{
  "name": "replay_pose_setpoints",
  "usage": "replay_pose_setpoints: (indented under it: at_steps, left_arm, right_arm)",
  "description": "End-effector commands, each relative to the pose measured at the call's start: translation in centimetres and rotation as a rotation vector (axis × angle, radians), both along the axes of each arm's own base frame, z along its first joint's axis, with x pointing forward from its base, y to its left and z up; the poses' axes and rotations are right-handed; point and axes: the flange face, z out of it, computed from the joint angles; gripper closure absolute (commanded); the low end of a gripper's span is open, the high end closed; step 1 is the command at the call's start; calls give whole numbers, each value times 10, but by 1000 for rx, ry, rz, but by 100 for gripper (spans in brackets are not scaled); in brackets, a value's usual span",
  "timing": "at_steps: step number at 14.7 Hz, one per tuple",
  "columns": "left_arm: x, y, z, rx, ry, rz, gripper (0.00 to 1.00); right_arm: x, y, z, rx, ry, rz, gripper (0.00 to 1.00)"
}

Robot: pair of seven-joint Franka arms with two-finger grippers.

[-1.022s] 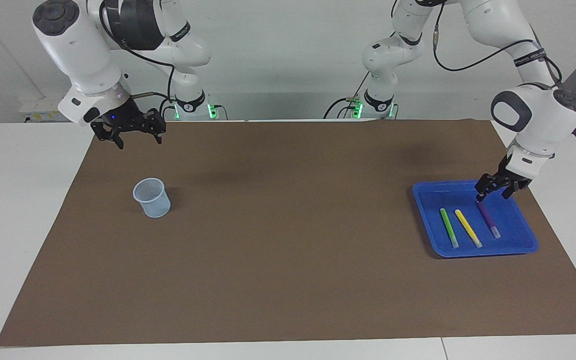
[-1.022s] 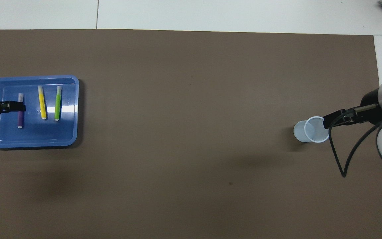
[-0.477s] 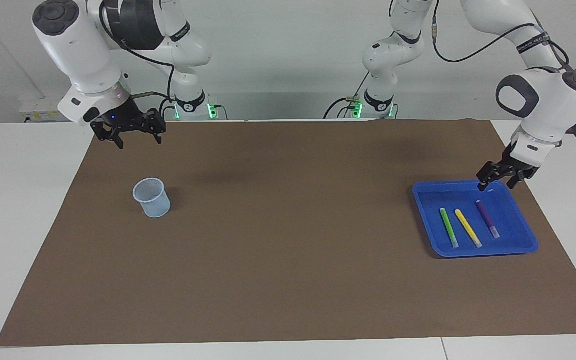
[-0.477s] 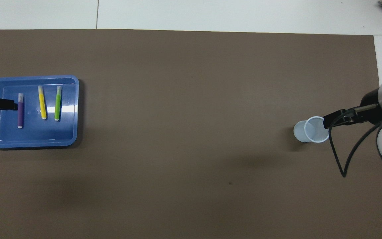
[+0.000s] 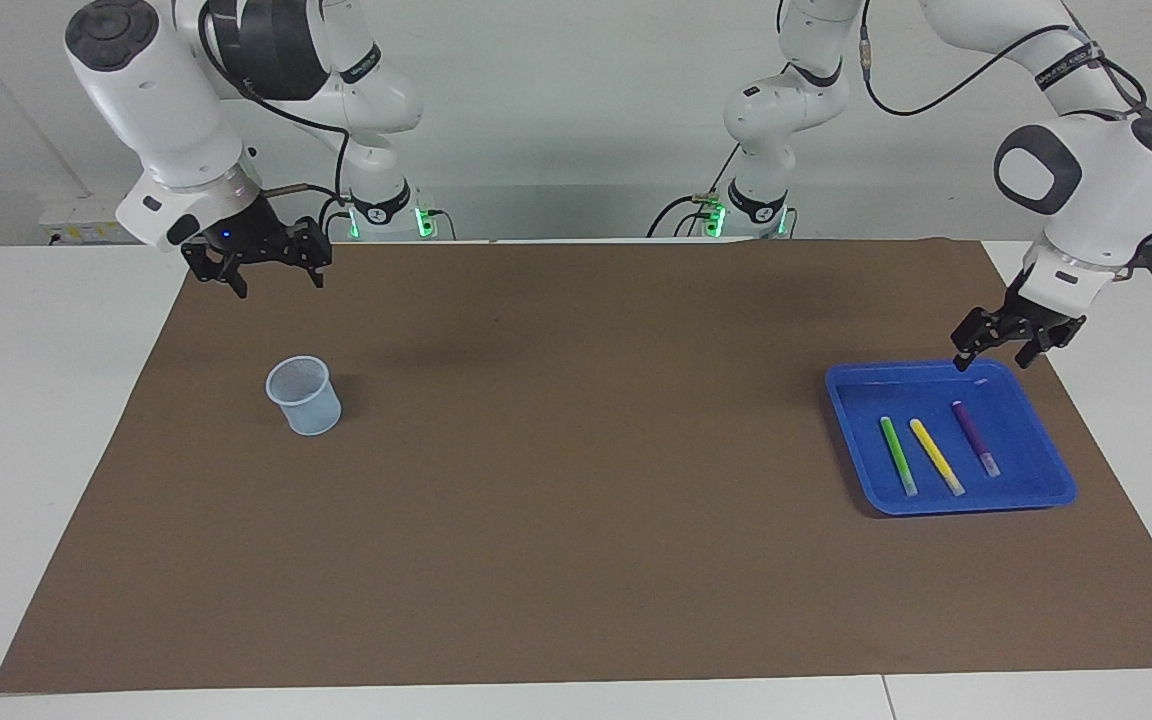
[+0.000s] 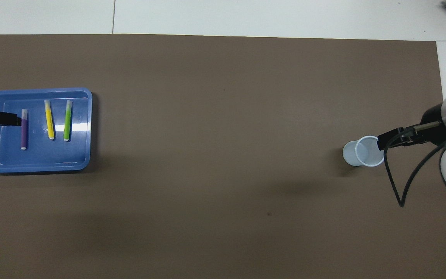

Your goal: Right arm passes pens to left for tray arrangement

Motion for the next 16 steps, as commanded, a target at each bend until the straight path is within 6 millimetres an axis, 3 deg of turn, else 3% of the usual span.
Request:
replay_pose_setpoints:
  at_steps: [1,6,16]
  left_arm:
    - [-4,-10,20,15,9,-9,0]
    - [-7,-28,42,21,8,-40,0]
    - [-7,-61,65,63,-9,-109,0]
  right_arm:
    - [2,-3,3,-21,-15,-5,0]
    - [2,-3,3,-19,-14,-5,0]
    - [3,-3,8,-19,-25,-5,0]
